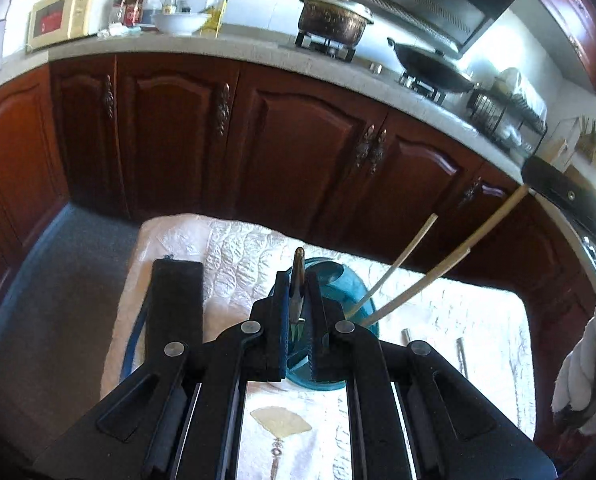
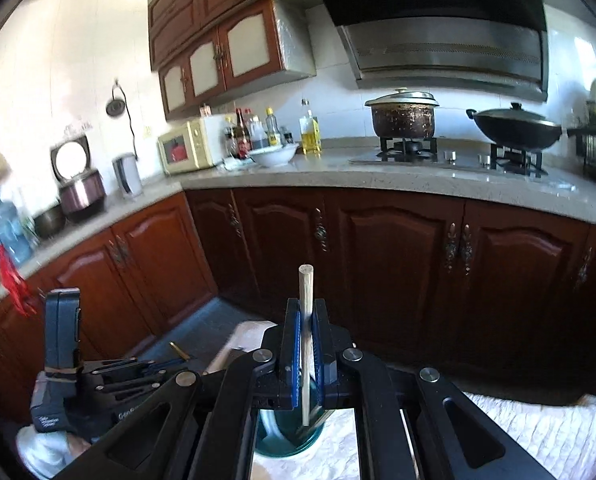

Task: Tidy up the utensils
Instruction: 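Carry the chopstick over the floral holder with the left tool while the right tool carries its chopstick there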

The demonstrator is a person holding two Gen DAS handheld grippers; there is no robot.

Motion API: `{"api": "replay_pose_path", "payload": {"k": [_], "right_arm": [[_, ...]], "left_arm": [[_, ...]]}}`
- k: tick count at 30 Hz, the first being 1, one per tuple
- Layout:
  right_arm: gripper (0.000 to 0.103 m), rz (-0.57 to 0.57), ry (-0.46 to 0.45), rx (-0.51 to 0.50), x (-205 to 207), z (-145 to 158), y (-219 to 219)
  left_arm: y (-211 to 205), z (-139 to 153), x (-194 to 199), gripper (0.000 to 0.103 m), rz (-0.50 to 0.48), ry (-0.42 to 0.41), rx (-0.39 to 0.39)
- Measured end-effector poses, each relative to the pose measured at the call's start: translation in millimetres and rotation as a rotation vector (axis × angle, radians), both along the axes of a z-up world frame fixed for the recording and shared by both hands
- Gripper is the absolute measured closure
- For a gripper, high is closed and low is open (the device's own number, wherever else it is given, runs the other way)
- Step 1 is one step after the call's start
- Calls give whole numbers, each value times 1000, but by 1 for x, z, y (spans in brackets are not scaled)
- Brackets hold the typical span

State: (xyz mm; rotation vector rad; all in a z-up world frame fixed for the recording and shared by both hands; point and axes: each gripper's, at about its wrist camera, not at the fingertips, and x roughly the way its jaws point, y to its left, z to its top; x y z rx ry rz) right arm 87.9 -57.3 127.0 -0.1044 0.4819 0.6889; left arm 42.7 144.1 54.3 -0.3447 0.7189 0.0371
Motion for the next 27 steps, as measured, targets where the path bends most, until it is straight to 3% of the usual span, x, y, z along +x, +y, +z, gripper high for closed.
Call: {"api": "replay_pose_path", "payload": {"k": [4,17,24,27], "right_arm": [[98,-2,31,-25,16,-21,17],[98,1,249,-49,67,-96,36],[97,-8,258,-38,70,-97,31],[77,-4,258,-24,67,-92,26]], "left_arm": [[-5,-16,15,97,-12,27,19],[-14,-61,42,97,-13,119,26],[-19,-72,46,97,-6,142,28],[-19,-74,46,97,0,148,29]]}}
